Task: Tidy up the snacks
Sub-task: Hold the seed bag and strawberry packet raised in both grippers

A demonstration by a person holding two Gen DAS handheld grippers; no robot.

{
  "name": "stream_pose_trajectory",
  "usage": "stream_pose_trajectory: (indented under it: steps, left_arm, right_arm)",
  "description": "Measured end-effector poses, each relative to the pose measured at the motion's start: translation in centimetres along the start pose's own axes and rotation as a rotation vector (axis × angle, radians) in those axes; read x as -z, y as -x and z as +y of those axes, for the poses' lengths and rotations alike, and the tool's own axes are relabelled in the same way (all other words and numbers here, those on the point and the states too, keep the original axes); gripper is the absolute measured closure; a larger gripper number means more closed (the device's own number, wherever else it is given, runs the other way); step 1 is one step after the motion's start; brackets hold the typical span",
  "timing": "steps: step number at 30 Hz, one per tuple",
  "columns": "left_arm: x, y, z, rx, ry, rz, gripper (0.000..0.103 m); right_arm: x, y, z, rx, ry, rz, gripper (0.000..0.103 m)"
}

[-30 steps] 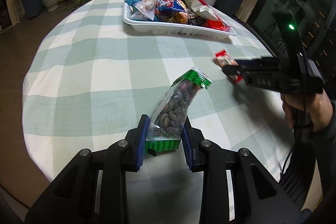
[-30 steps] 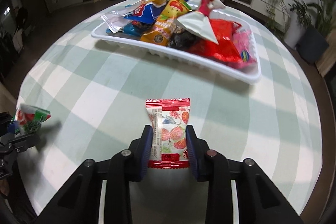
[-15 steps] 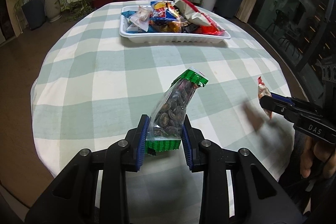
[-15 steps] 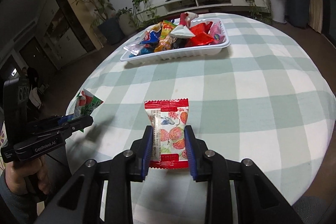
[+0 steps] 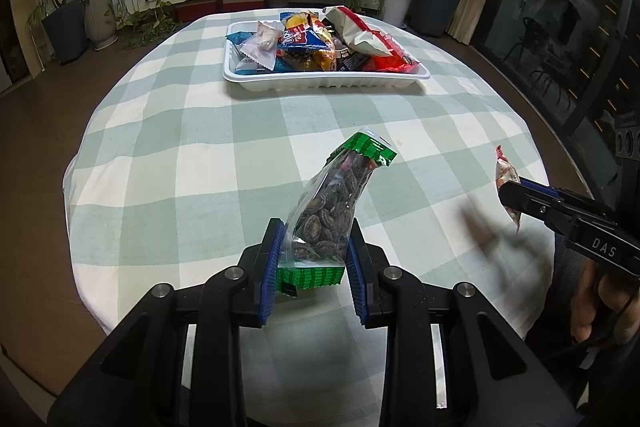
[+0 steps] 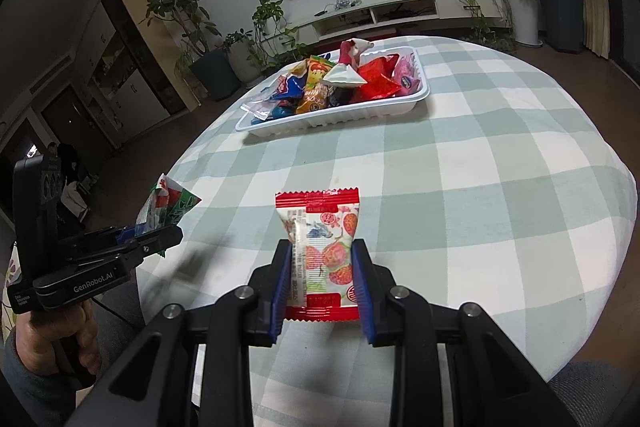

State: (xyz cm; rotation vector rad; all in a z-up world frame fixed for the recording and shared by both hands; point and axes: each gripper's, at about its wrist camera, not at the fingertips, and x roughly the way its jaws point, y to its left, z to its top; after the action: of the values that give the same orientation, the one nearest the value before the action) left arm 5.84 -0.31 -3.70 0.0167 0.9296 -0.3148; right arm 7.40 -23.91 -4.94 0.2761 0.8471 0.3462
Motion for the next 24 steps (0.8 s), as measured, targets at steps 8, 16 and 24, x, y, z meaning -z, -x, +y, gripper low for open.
stream_pose_trajectory:
  steps: [8,16,24]
  left_arm:
    - [0.01,0.06,-0.15,0.0,-0.001,0.0,0.075]
    - [0.04,0.17,-0.27,-0.001,-0.001,-0.001,0.075]
    - [0.06,0.19,-0.35,-0.001,-0.002,-0.002,0.075]
  right_arm:
    - [0.19,0.45,-0.31,-0.005,-0.011,-0.011,0.072]
    - [0.18,0.81,-0.09,-0.01,-0.007,-0.022,0.072]
    - [0.13,1.06,0.07,-0.011,-0.002,-0.027,0.072]
